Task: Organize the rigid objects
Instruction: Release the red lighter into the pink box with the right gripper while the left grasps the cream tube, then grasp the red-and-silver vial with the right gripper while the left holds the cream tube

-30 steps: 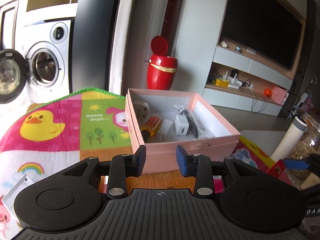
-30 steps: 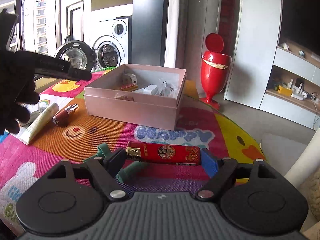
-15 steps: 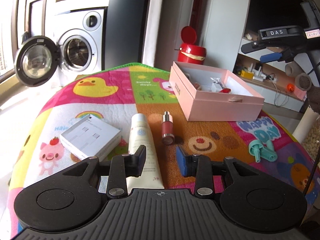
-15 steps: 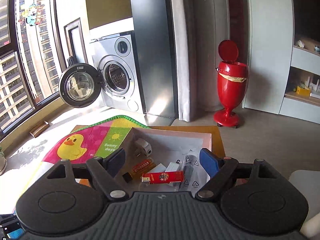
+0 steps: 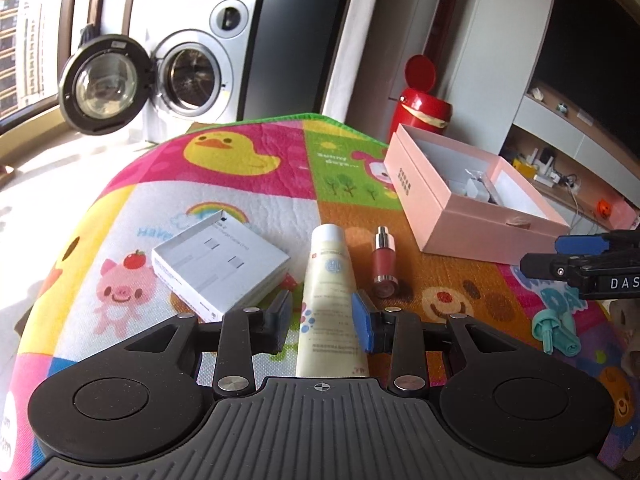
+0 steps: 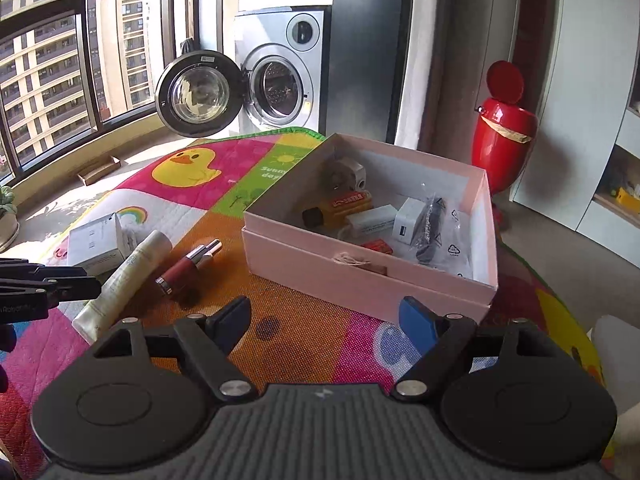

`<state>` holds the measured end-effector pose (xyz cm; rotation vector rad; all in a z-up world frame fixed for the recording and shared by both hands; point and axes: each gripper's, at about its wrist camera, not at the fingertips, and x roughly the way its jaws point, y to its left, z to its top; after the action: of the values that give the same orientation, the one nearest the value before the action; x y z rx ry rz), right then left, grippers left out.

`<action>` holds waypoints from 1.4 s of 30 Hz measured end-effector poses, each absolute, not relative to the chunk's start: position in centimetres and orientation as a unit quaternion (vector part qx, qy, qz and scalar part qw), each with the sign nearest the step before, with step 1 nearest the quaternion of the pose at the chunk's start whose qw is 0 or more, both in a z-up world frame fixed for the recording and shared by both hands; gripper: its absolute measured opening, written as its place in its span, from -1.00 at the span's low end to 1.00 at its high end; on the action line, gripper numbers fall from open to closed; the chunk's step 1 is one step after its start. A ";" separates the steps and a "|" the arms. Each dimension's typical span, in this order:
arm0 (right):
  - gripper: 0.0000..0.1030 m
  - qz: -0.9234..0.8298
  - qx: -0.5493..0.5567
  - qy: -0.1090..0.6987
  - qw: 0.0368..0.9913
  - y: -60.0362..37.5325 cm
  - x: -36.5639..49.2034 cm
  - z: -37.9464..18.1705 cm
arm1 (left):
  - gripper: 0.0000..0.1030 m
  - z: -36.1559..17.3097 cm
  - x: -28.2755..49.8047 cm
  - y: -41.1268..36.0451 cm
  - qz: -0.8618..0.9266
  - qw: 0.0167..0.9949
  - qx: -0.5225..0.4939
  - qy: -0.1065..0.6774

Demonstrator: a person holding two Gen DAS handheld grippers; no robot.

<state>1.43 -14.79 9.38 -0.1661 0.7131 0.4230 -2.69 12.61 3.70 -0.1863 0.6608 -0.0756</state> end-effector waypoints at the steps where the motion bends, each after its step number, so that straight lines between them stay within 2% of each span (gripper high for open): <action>1: 0.57 0.214 -0.079 0.350 0.908 -14.1 1.6 9.2 | -0.29 3.7 -2.1 12.3 -0.033 0.941 -0.086 0.324; 8: 0.29 0.255 -0.062 0.368 0.892 -10.5 2.1 8.5 | -0.29 3.1 1.4 11.4 -0.020 0.938 -0.078 0.336; 13: -0.13 0.251 -0.029 0.384 0.888 -9.8 3.7 8.8 | -0.29 1.8 2.0 11.0 -0.042 0.929 -0.080 0.359; 17: -0.23 0.262 -0.007 0.405 0.876 -8.4 5.6 8.4 | -0.44 1.7 0.1 11.7 -0.071 0.927 -0.097 0.357; 24: -0.25 0.265 -0.030 0.414 0.870 -4.3 7.1 6.8 | -0.45 1.7 -3.6 13.0 -0.059 0.926 -0.114 0.355; 26: -0.47 0.268 -0.050 0.415 0.868 -3.4 6.9 6.4 | -0.44 1.7 -3.8 13.3 -0.057 0.926 -0.116 0.354; 30: -0.62 0.289 -0.102 0.395 0.866 -3.5 4.6 6.7 | -0.44 1.8 -3.7 13.1 -0.060 0.928 -0.102 0.353; 39: -0.63 0.264 -0.239 0.348 0.867 -8.2 0.3 6.6 | -0.44 2.0 -1.9 11.9 -0.073 0.930 -0.090 0.349; 42: -0.51 0.234 -0.269 0.328 0.875 -10.0 0.1 6.3 | -0.44 1.7 -1.6 11.3 -0.085 0.925 -0.096 0.358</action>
<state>0.06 -10.02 6.29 -0.5615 0.6840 0.4880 -1.61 11.29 1.72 -0.1964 0.7334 -0.1738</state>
